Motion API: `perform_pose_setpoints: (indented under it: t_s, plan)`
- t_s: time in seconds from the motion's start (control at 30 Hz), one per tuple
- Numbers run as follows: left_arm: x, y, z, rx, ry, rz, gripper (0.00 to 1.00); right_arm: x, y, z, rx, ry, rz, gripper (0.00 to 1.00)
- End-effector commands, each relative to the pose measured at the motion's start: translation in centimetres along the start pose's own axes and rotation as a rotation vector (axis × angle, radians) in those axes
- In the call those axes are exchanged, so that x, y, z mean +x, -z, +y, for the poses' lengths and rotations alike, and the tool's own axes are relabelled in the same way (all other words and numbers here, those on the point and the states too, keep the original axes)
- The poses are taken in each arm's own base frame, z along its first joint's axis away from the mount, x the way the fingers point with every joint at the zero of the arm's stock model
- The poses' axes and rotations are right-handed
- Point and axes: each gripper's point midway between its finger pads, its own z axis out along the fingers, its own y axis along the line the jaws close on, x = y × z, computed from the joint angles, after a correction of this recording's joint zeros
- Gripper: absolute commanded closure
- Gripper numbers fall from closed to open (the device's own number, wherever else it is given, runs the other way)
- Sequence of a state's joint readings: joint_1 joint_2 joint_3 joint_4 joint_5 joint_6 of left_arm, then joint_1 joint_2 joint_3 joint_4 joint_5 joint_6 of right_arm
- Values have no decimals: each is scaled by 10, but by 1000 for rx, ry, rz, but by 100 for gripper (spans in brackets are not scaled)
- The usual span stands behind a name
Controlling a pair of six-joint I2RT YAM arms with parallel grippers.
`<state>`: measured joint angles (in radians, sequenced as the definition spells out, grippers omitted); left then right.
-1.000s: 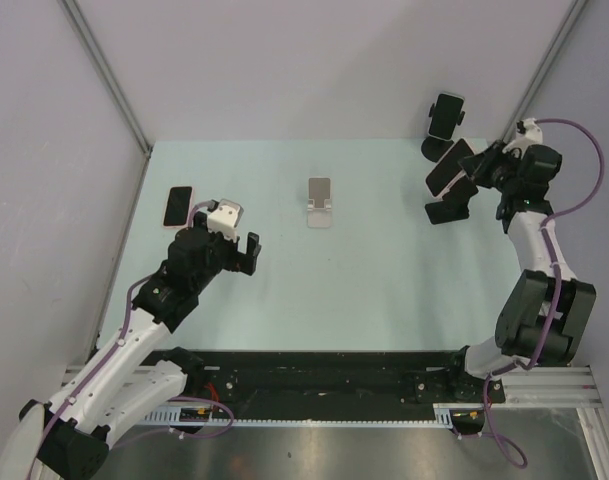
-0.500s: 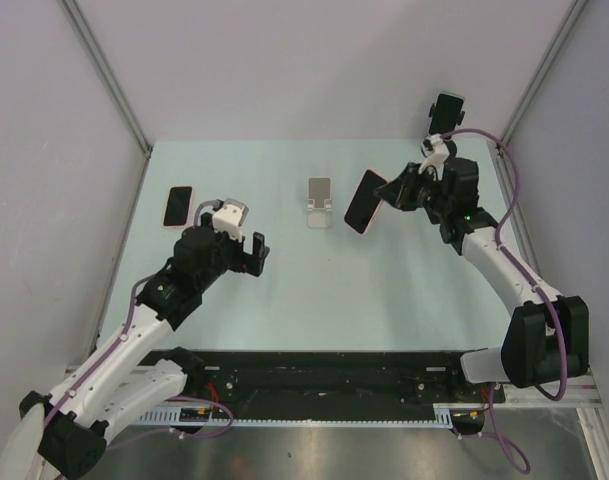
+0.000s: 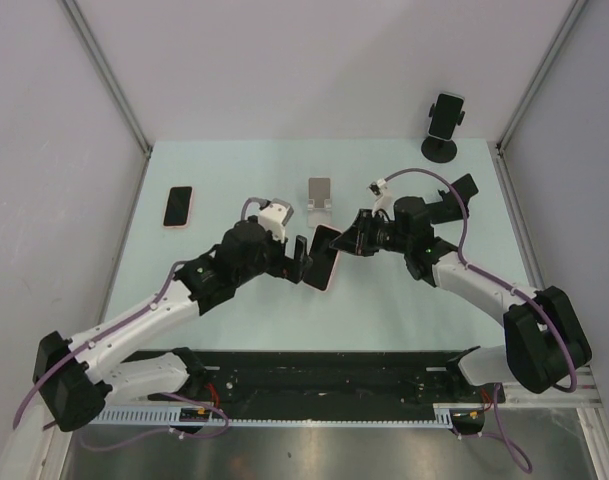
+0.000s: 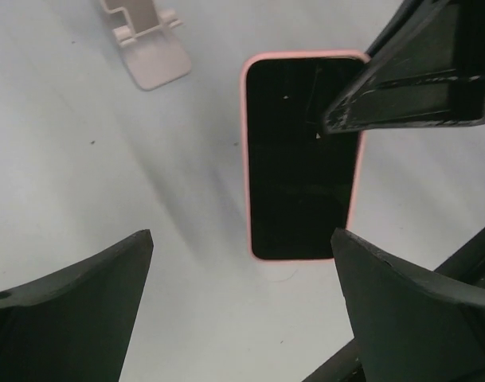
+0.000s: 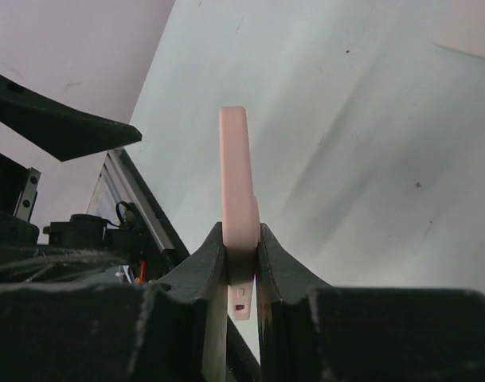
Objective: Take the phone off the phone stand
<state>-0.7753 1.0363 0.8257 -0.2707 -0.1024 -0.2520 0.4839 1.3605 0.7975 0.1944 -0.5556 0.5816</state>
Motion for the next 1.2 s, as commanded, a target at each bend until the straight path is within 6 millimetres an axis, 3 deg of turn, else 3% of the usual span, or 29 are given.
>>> perform_pose_setpoints:
  t_s: [0.0, 0.27, 0.73, 1.0, 1.17]
  plan:
    - [-27, -4, -31, 65, 63, -46, 1, -27, 5, 35, -105, 39, -113, 100]
    - [-12, -25, -52, 83, 71, 29, 0, -16, 1, 39, -120, 16, -89, 100]
    - [2, -40, -52, -9, 0, 53, 0, -9, -6, 51, -158, -11, -73, 100]
    - [11, -45, -38, -97, -63, 64, 0, -7, -9, 51, -165, -23, -68, 100]
    - [15, -48, -39, -93, -66, 79, 3, -6, -10, 53, -169, -21, -65, 100]
